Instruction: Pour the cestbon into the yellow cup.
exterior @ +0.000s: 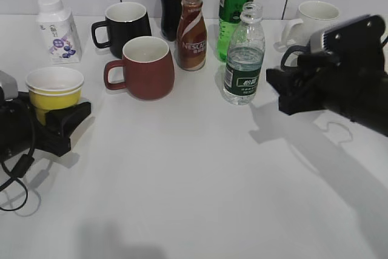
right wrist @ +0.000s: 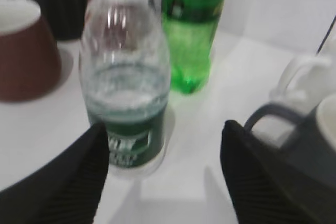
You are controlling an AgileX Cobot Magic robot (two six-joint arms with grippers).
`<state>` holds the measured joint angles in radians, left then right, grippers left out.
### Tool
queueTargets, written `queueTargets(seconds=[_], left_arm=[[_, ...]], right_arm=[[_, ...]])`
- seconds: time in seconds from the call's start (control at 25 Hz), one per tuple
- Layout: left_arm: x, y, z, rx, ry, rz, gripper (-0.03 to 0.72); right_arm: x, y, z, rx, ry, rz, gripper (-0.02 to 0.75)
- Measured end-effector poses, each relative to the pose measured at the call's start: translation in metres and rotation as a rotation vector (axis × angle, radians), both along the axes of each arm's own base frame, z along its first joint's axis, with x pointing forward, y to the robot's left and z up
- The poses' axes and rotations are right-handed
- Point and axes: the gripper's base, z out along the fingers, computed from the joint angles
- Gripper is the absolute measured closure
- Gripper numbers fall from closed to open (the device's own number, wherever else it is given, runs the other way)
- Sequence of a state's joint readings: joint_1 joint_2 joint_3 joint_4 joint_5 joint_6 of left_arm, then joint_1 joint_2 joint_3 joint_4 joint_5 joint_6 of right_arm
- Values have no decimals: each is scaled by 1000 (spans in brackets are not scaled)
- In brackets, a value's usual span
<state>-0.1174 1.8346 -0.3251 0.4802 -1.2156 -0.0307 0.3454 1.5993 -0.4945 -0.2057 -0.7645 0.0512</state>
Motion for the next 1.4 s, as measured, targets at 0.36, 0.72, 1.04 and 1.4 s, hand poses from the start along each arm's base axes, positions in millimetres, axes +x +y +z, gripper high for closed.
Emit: queueTargets(seconds=[0.36,0.72,1.04,1.4], left_arm=[[-2,-3,0,6,-1,-39,279],[-11,-13,12,30,-57,-197,285],[-11,-31,18,1,-72,-279,284],[-5,-65,32,-19,-154,-393,286]], right_arm=[[2,1,-8,-5,24,2,234],[14,13,-14,-2,-3,89,155],[43,27,-30,16,18,122,90],[68,40,-38,55,30,152,89]])
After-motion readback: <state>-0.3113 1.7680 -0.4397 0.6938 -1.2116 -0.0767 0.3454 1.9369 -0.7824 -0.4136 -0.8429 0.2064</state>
